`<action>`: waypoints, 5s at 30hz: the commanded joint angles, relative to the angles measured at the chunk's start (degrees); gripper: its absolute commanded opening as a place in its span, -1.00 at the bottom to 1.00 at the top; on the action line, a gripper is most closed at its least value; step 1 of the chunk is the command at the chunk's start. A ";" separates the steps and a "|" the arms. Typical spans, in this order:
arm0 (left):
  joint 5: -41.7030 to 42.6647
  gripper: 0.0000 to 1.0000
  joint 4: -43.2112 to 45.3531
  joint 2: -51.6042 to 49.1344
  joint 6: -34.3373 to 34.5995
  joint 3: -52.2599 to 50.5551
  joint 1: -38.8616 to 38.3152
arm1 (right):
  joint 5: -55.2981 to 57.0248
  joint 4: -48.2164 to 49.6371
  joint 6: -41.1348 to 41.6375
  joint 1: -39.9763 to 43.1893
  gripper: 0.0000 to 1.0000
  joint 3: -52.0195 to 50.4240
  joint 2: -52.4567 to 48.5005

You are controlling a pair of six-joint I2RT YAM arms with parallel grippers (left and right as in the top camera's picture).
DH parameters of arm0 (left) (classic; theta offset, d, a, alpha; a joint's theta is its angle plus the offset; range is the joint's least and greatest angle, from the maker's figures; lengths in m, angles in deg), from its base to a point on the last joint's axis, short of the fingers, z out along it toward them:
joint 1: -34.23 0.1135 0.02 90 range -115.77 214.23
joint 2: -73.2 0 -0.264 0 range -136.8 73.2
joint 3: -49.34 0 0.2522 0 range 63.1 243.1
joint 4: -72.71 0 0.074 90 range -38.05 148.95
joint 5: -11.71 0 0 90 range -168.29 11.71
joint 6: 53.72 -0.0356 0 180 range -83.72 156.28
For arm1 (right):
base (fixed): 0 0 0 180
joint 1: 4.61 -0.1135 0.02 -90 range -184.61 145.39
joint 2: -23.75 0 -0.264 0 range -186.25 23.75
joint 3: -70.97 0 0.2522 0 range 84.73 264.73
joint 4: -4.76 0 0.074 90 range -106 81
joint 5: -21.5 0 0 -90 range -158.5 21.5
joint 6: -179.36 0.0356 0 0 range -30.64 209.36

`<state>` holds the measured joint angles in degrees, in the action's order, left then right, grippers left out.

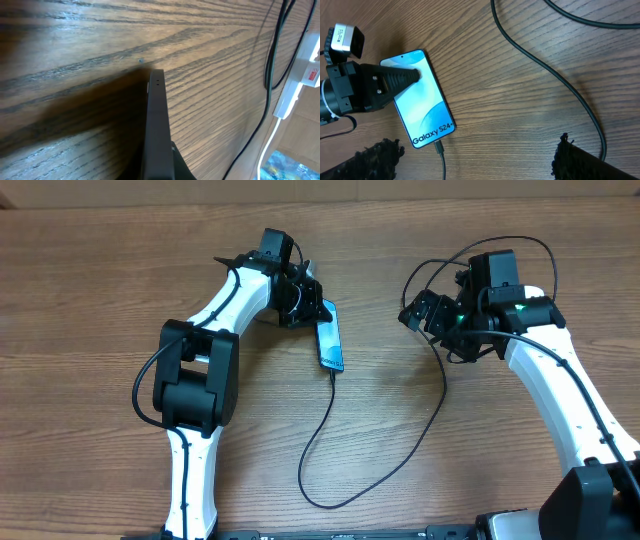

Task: Plug charger to phone and switch on socket
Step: 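Set the phone flat screen-up and open the left gripper, then raise the left gripper up and away from the phone, then move the right gripper over the power strip's switch by the plug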

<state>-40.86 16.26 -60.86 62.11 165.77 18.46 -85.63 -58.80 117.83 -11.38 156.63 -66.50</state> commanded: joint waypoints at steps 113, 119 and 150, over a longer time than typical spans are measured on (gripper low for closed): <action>-43.60 0.99 -28.68 30.67 -9.55 4.20 -2.25 | 0.57 -0.96 -0.46 0.13 1.00 0.59 1.53; -43.60 0.99 -28.65 30.64 -9.55 4.20 -2.25 | -1.03 -1.40 -0.50 0.15 1.00 0.79 1.53; -43.60 0.99 -28.65 30.64 -9.55 4.20 -2.25 | -9.90 -24.04 -24.87 36.89 1.00 17.44 1.42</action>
<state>-83.73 -12.24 -30.11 53.63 169.44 16.21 -94.77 -82.80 96.67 23.13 172.73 -66.33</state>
